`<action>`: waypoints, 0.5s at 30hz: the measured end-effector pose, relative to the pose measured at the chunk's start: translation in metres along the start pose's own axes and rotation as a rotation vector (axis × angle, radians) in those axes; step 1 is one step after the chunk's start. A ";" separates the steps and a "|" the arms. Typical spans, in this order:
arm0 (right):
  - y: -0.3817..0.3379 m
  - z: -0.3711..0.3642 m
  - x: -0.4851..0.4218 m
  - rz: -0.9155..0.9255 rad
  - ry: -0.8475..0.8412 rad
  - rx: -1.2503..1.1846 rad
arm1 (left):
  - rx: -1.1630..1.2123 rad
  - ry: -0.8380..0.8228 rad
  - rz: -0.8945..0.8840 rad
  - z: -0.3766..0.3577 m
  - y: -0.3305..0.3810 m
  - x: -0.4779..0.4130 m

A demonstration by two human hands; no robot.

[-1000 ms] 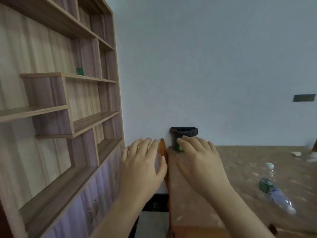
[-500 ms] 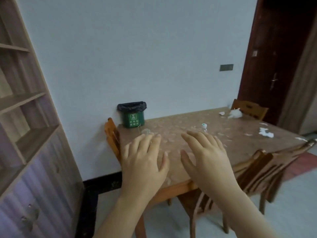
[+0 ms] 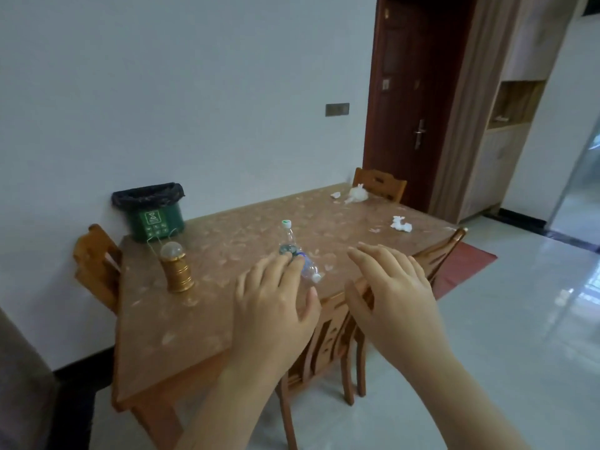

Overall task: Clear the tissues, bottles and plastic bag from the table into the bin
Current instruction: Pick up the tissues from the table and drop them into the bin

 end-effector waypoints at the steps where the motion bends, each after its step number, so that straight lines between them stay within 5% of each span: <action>1: 0.016 0.004 0.000 -0.011 -0.010 0.001 | 0.010 0.002 -0.003 -0.008 0.012 -0.004; 15: 0.185 0.020 0.007 -0.171 -0.060 0.107 | 0.105 -0.104 -0.089 -0.128 0.135 -0.060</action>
Point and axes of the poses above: each hand's wrist, its own x-axis away from the middle knuckle, its own z-axis out of the back of the hand, y = z × x, the point moved 5 cm from there along -x, towards the middle knuckle, and after that the axes turned 2 degrees about -x, right-handed, at the moved point
